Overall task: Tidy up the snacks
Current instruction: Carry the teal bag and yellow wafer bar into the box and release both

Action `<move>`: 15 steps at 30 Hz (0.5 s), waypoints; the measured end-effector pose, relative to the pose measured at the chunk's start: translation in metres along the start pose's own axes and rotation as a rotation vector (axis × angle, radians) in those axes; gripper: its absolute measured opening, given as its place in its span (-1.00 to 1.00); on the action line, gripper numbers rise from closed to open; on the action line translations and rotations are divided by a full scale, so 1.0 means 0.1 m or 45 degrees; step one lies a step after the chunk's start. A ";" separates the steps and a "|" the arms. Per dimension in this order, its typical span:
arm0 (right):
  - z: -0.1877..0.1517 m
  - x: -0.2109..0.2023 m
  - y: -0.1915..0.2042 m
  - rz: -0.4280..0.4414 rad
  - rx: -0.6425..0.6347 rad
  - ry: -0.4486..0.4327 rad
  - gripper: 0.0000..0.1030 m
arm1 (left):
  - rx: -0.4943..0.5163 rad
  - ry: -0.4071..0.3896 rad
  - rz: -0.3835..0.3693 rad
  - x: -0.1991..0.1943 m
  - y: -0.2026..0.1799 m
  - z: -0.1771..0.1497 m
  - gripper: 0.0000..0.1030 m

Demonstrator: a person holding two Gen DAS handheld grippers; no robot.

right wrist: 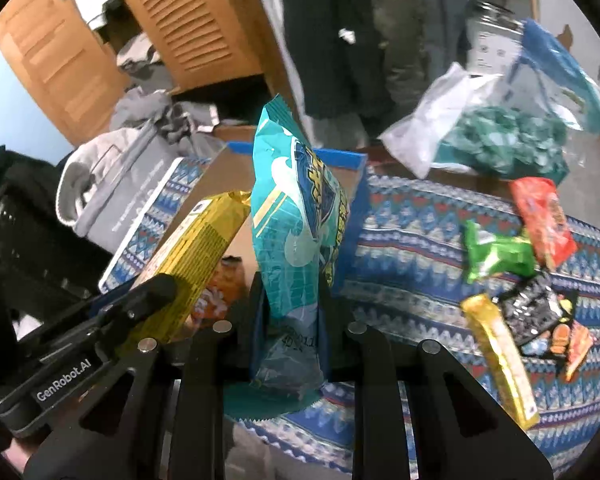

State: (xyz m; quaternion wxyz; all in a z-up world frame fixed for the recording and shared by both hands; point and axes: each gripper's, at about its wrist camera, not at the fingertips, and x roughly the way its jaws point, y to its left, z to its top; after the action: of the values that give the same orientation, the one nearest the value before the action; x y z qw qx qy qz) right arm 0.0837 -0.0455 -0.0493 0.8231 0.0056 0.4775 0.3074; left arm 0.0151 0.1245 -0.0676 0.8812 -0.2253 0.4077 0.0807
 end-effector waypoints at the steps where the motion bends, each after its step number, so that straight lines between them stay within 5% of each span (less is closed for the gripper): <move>1: 0.02 0.04 0.05 0.005 -0.008 0.004 -0.62 | -0.012 0.001 0.004 0.01 0.05 0.01 -0.45; 15: 0.16 0.57 0.44 0.038 -0.039 0.080 -0.62 | -0.118 0.025 0.042 0.25 0.57 0.12 -0.45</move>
State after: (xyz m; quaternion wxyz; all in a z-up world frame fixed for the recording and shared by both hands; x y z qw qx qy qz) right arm 0.0945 0.0239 -0.0716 0.8030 -0.0097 0.4982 0.3269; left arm 0.0210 0.1795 -0.0990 0.8643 -0.2601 0.4157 0.1119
